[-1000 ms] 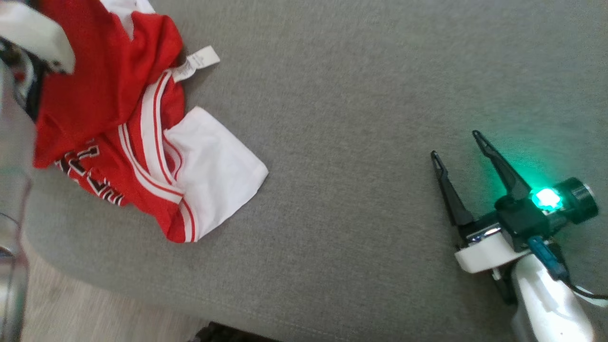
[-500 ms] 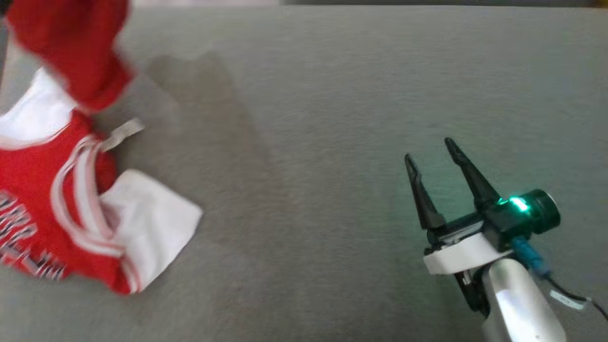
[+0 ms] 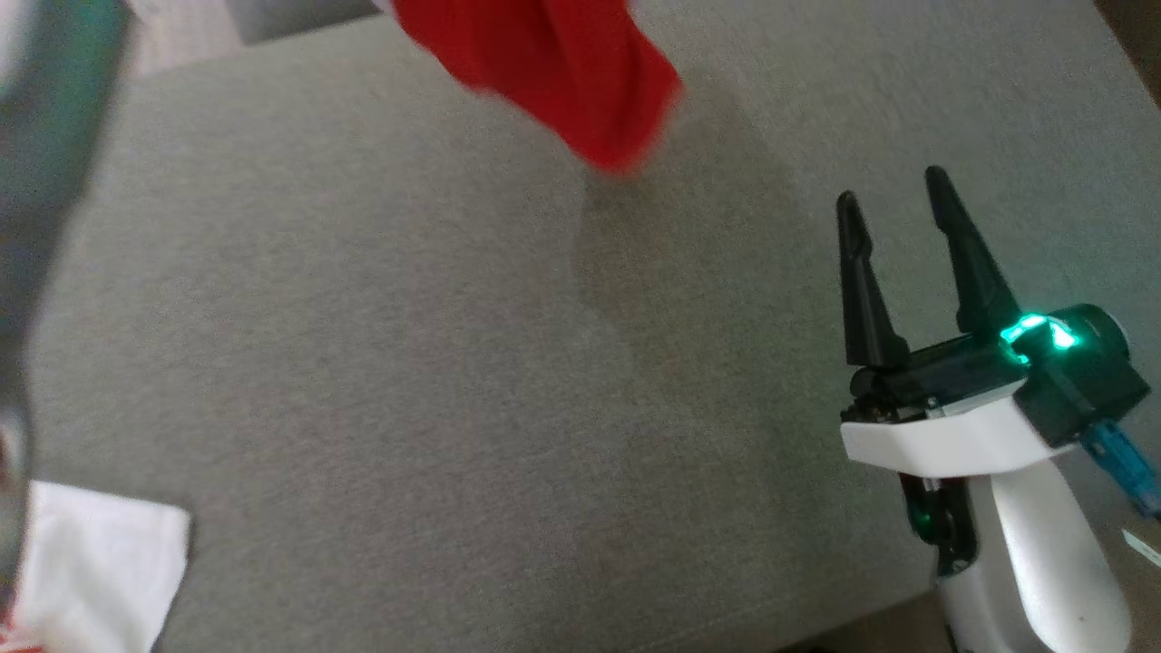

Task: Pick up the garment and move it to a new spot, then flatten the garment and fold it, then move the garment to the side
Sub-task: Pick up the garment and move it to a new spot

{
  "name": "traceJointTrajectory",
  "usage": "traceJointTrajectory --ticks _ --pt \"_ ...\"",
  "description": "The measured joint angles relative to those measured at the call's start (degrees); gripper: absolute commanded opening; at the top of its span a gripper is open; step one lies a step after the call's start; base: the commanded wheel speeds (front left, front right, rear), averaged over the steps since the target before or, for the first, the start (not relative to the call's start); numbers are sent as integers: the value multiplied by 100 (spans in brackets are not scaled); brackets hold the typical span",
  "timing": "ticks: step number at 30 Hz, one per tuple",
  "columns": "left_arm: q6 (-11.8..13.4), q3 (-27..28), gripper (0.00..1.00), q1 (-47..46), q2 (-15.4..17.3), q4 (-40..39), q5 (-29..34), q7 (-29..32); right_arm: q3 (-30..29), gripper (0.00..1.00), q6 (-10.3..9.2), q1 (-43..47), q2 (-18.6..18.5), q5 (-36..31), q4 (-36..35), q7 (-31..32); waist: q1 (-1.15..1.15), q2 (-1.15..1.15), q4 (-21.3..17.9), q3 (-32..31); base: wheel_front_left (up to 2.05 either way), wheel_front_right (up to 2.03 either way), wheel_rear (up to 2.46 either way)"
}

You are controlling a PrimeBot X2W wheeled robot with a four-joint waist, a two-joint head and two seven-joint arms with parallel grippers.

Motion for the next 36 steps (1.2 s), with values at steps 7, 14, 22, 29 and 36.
traceJointTrajectory --ticks 7,14,22,29,36 --pt "62 -668 0 2885 -267 -112 -505 -772 -149 100 0 -15 21 76 -121 0 4 0 -261 443 0 0 0" --pt "516 -933 100 4996 -664 453 -717 -1863 -238 100 0 254 36 55 263 0 1 0 17 225 0 0 0" --pt "1187 537 100 6601 -1217 -906 -232 -1984 -249 100 0 667 48 -142 631 1 0 0 429 -427 0 0 0" --pt "1524 1927 100 8370 -1506 -1788 511 -1984 -242 100 0 1030 52 -230 793 1 -1 0 726 -995 0 0 0" --pt "1433 2654 100 9134 -1750 -2441 1237 -1985 -361 100 0 1467 65 -287 931 1 0 0 1135 -1363 0 0 0"
